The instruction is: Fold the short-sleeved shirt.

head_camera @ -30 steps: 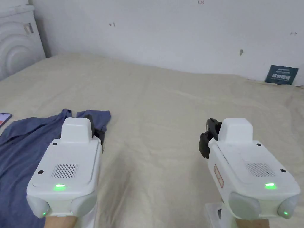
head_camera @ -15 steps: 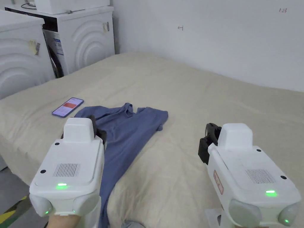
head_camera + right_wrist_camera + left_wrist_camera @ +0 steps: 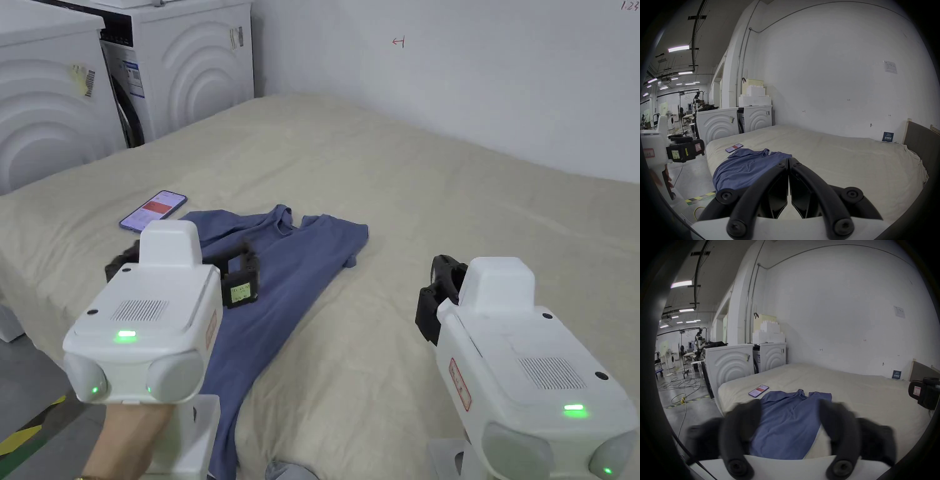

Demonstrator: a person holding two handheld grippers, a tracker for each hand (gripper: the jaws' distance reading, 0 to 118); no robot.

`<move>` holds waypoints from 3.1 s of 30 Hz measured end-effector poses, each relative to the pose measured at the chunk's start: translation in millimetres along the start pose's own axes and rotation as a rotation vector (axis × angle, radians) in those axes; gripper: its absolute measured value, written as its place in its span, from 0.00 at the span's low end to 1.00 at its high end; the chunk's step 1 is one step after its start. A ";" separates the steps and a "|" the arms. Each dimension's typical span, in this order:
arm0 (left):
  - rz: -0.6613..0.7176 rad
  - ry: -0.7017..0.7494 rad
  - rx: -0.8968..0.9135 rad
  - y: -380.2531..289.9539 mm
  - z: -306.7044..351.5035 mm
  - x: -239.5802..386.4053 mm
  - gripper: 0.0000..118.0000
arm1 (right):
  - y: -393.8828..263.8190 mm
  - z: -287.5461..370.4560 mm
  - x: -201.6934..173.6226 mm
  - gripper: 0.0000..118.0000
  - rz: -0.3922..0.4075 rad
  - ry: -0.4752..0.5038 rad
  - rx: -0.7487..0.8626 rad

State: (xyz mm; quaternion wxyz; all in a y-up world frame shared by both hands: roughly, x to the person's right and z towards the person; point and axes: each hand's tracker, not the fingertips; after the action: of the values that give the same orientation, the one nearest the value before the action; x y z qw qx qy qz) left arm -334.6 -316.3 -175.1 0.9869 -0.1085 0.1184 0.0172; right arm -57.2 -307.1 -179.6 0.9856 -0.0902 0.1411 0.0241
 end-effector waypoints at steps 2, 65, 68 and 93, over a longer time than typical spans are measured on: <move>-0.028 -0.030 -0.015 6.7 -16.3 2.0 1.00 | 0.4 -3.8 2.1 0.00 -0.004 -0.003 -0.002; 0.123 -0.093 -0.367 58.6 -270.3 18.3 0.00 | -31.5 4.4 72.9 0.00 -0.021 -0.201 -0.163; 0.089 -0.084 -0.302 93.5 -238.4 7.8 0.00 | -23.0 27.7 72.6 0.00 -0.030 -0.207 -0.128; -0.154 -0.576 0.037 286.9 -72.2 196.1 0.00 | 14.4 201.0 159.9 0.00 -0.105 -0.563 0.110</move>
State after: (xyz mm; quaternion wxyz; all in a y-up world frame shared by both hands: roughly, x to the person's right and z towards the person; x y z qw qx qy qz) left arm -177.7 -50.5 -350.4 0.9800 -0.0901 -0.1747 -0.0299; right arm 150.1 -252.3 -37.5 0.9892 -0.0334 -0.1420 -0.0107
